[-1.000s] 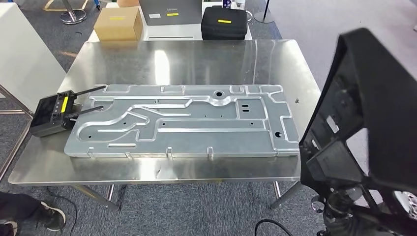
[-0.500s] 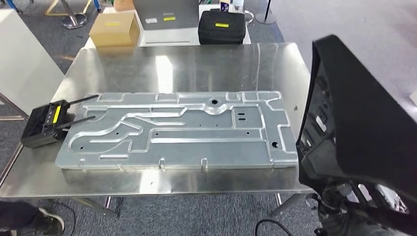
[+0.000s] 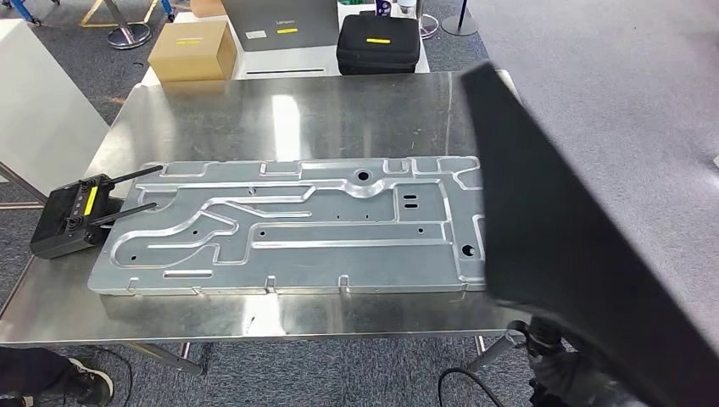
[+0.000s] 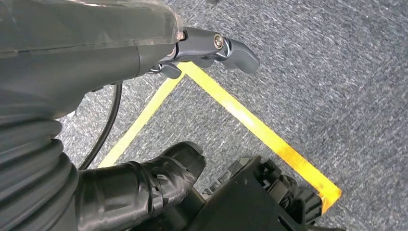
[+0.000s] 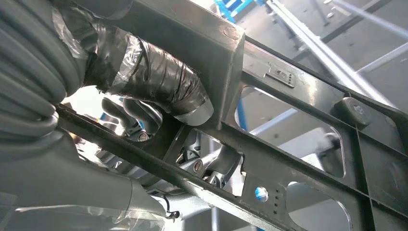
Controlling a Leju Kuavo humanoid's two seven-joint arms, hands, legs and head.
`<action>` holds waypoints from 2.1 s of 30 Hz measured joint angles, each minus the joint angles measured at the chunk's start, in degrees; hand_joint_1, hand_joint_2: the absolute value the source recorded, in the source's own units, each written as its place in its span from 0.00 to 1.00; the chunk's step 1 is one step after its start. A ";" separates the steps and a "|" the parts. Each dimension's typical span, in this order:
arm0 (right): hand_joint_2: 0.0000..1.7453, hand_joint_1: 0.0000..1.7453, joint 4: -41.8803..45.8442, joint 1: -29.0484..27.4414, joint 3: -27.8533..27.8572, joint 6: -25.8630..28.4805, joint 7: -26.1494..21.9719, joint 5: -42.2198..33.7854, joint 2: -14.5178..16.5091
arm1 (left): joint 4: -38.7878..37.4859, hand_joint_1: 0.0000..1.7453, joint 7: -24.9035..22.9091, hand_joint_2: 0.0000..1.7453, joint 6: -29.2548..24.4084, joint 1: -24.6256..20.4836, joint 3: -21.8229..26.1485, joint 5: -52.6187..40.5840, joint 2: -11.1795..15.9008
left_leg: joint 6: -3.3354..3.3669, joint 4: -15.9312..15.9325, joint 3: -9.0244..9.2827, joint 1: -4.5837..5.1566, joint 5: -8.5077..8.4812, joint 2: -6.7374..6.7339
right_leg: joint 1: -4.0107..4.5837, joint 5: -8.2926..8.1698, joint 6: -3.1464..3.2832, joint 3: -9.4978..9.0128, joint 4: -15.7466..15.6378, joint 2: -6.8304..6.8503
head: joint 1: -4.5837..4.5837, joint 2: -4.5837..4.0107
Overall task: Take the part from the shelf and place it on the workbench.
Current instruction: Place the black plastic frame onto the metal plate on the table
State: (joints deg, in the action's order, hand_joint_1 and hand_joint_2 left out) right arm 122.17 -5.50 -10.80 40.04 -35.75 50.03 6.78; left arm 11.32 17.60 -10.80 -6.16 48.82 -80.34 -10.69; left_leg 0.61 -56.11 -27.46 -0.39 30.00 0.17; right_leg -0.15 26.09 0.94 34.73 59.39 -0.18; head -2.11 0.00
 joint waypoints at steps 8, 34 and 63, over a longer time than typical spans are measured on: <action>1.00 1.00 -1.96 2.50 -2.04 0.00 1.06 1.39 -0.67 | 0.00 0.00 -0.07 1.00 0.41 -0.13 -0.07 -0.09 -0.04 | -0.12 -0.04 0.08 0.06 0.03 0.01 | -0.08 0.00 -0.01 -0.18 -0.03 0.06 | -0.01 0.00; 1.00 0.96 -26.27 32.58 -15.30 -1.46 36.28 39.68 -6.38 | 0.00 0.00 -3.18 0.00 3.61 -2.72 -5.33 -0.95 -1.28 | -0.16 -0.26 0.25 0.10 0.04 0.00 | -0.11 -0.06 -0.05 -0.25 -0.03 0.06 | -0.01 0.00; 1.00 0.97 -57.56 49.97 -44.30 -8.03 65.46 39.94 -13.10 | 0.00 0.00 -4.17 0.00 3.44 -3.42 -7.87 -1.05 -1.79 | -0.16 -0.37 0.28 0.10 0.05 0.03 | -0.10 -0.07 -0.07 -0.25 -0.03 0.09 | -0.01 0.00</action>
State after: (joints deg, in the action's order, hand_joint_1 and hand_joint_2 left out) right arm 64.61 44.47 -55.11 32.01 29.71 89.96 -6.32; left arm 11.32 13.43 -7.37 -9.58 40.94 -81.39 -12.48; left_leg 0.45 -56.48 -27.18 -0.29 30.05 0.20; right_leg -0.25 26.02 0.87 34.48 59.35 -0.10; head -2.12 0.00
